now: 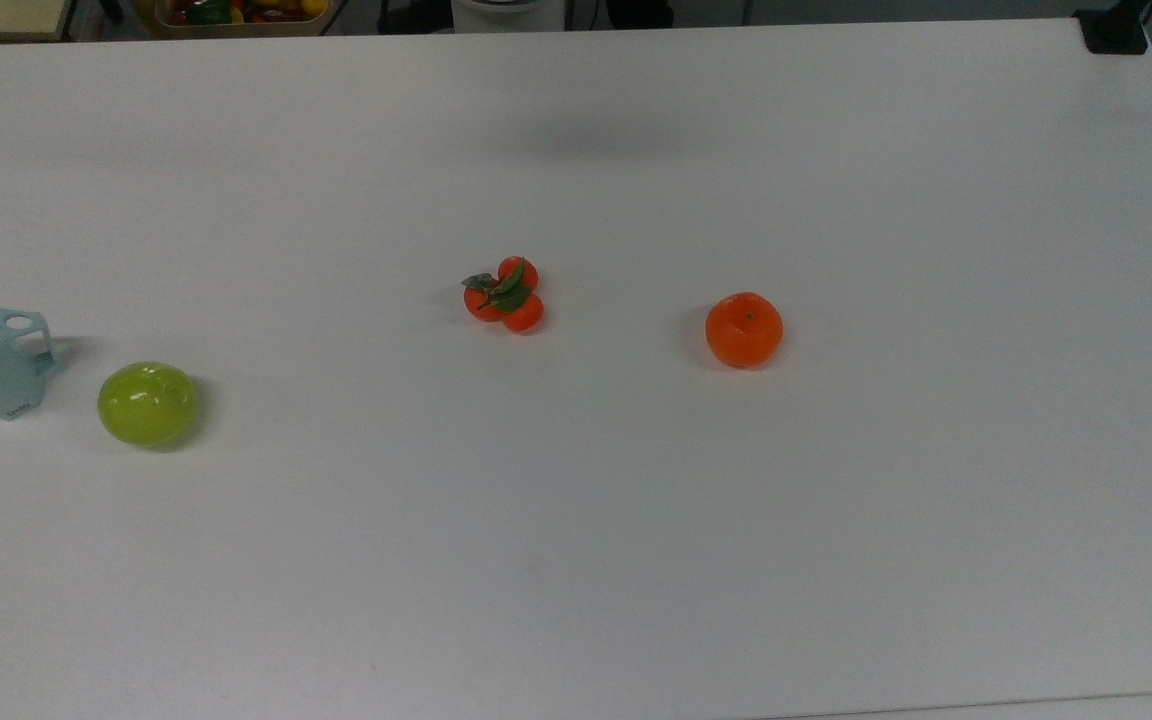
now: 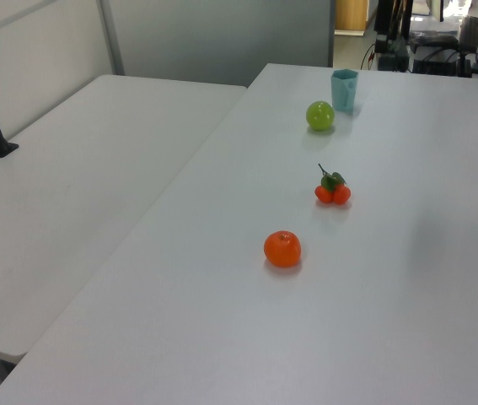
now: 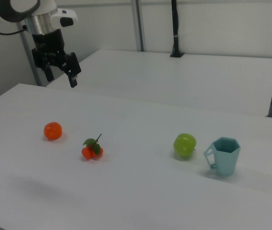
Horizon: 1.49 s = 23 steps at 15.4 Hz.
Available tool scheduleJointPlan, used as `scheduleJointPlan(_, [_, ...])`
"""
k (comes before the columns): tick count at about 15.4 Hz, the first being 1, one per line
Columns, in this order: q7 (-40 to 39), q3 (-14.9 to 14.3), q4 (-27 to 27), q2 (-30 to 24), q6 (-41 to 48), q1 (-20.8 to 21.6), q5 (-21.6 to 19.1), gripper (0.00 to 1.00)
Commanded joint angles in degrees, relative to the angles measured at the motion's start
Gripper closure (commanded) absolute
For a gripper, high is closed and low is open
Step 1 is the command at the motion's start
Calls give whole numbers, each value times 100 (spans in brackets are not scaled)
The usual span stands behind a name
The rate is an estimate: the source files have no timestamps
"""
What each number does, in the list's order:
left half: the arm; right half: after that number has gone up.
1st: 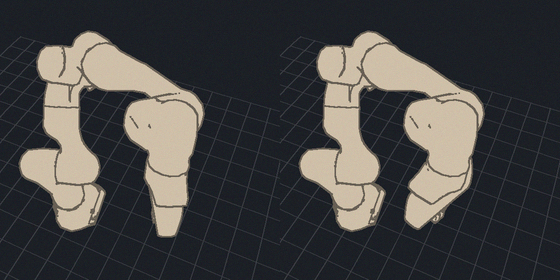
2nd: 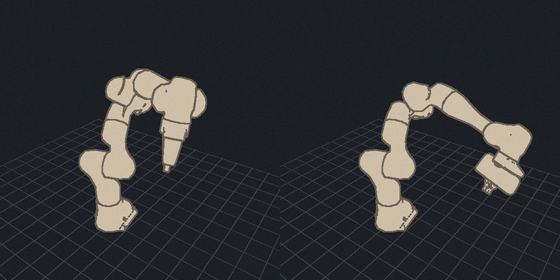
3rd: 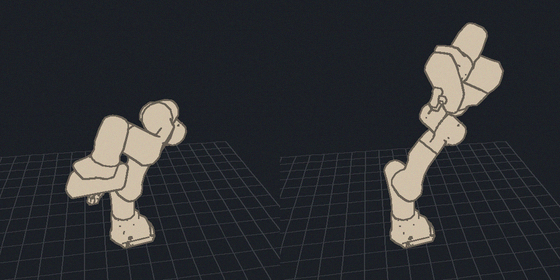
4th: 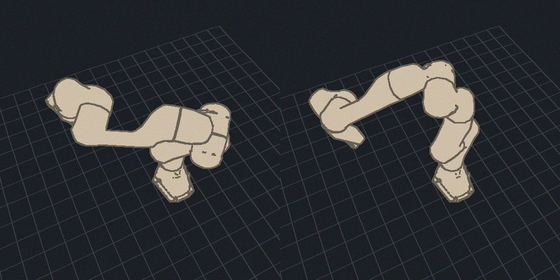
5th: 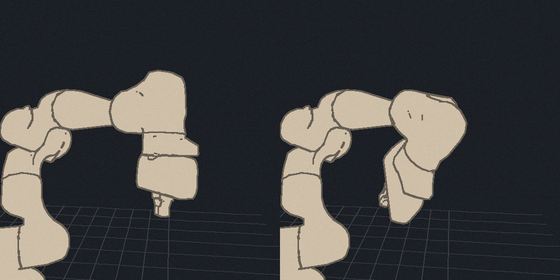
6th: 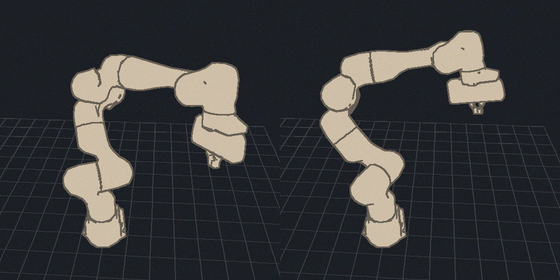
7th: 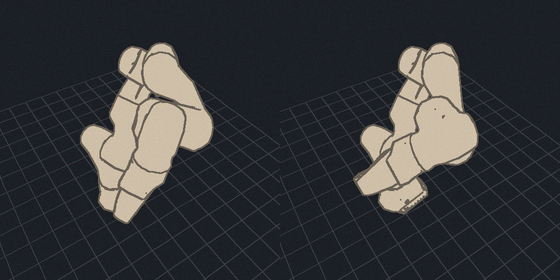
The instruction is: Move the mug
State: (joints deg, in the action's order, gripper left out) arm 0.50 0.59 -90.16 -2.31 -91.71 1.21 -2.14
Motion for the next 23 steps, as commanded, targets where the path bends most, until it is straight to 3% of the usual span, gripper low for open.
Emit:
scheduleJointPlan(1, [100,-112,-247,-191,-155,134,-103,0])
scheduleJointPlan(23, [117,-138,-414,-15,-488,-129,-76,0])
